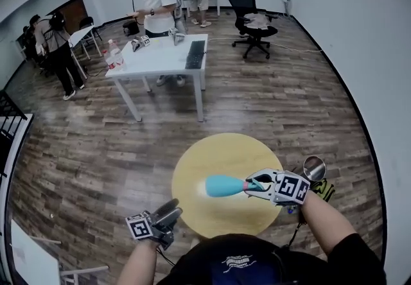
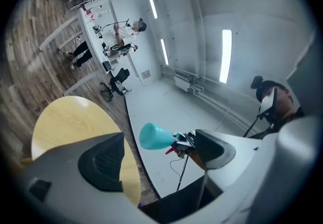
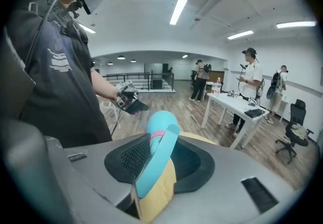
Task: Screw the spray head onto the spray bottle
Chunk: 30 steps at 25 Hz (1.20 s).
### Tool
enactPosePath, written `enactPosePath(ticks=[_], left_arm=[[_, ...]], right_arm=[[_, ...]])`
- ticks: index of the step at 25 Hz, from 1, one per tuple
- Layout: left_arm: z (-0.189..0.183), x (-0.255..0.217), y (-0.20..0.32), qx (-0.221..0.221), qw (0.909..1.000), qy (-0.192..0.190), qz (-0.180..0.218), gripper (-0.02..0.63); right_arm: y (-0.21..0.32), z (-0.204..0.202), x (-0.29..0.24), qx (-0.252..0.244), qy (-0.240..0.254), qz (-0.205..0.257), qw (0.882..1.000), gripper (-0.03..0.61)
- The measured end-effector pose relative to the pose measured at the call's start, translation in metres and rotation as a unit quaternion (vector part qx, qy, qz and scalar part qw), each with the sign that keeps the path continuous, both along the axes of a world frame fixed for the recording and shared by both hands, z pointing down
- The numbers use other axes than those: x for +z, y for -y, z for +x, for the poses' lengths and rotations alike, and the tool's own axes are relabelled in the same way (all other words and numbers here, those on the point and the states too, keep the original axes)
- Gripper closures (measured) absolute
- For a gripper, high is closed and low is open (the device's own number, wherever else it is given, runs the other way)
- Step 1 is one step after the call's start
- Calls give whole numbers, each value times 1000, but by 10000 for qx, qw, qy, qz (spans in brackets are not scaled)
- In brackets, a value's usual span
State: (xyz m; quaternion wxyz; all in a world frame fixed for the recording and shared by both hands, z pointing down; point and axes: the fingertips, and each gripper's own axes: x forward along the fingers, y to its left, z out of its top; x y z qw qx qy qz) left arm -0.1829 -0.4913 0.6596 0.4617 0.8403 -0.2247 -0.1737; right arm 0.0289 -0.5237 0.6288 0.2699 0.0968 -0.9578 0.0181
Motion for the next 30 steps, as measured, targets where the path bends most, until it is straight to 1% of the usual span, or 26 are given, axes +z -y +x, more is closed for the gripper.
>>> enactPosePath(ticks=[2,4,6,7,9,12,13,16,19,22,23,24,26,27,29,30], left_arm=[[-2,8,-4,23,9994,319,119,157],[-3,16,-5,20,9978,607,255,161],[-4,24,-6,33,9956,834,427,198],[-4,28,-5,35,9946,907,508,229],[-7,34,-3,19,9936,948,612,267],[-11,28,2,0,9936,891,693,303],[-13,28,4,-5,9936,873,715,324],[-18,28,9,-1,9934,888,729,341],[-21,29,11,44,9927,923,776,341],[-22,27,16,33,9921,918,850,361],[-21,23,17,20,9920,914,866,380],[-20,18,19,3,9918,923,878,382],[-20,12,21,-59,9908,996,918,435],[-19,11,22,-106,9903,1018,938,473],[-18,8,25,-200,9906,966,947,539],[-16,5,26,-230,9910,915,945,557]], right_arm=[[18,-2,30,279,-402,-154,9987,426],[32,-3,61,494,-846,-307,9947,426],[43,-3,89,662,-1257,-420,9890,426],[48,-3,102,753,-1426,-474,9858,426],[58,-3,123,968,-1703,-605,9788,425],[75,-3,148,1286,-2078,-793,9664,425],[80,-3,153,1371,-2175,-842,9627,426],[90,-4,166,1517,-2360,-985,9548,425],[94,-7,170,1577,-2389,-1048,9524,425],[102,-11,160,1671,-2132,-1059,9568,426],[104,-11,156,1689,-2047,-1053,9584,426],[104,-12,151,1693,-1977,-1045,9599,426],[102,-13,143,1681,-1853,-1033,9627,426],[100,-14,140,1676,-1787,-1028,9641,426],[97,-13,132,1694,-1623,-1033,9666,426],[96,-11,127,1719,-1517,-1047,9677,426]])
